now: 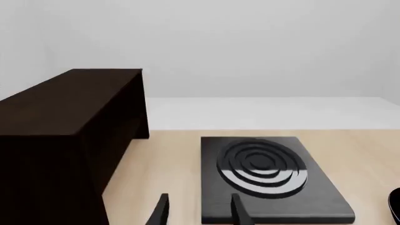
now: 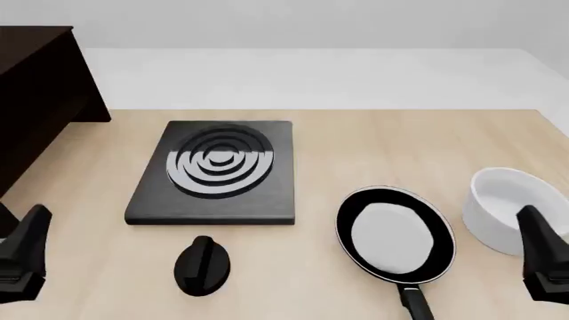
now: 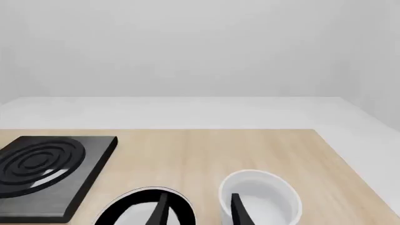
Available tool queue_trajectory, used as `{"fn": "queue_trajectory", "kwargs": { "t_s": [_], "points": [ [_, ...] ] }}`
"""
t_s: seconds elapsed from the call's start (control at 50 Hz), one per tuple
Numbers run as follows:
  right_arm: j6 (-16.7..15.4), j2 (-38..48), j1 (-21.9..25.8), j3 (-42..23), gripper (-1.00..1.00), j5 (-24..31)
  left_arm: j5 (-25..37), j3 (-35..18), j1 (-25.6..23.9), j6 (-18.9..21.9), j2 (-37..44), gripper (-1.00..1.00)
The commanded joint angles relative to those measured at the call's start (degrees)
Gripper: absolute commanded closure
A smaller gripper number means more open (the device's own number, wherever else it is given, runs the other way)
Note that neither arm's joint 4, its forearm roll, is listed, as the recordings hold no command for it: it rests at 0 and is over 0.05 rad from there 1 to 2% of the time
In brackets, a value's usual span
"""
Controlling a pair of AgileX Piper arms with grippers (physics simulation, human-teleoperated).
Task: Put the frying pan under the cabinet shelf.
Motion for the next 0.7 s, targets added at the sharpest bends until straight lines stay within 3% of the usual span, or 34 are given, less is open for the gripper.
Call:
{"fn": "queue_trajectory", "kwargs": {
  "t_s": [0.02,0.32,0.7],
  "points": [
    [0.0,0.3,0.0,-0.2,-1.0,-0.1,-0.7,-1.1,0.2,0.6,0.9,-1.0],
    [0.0,0.3,0.0,-0.2,-1.0,-0.1,1.9,-5.6,-1.0,3.8,1.6,-1.0],
    [0.0,0.3,0.0,-0.2,-1.0,-0.1,-4.1,-12.3,-8.7,13.1,16.1,-1.0]
  ]
}}
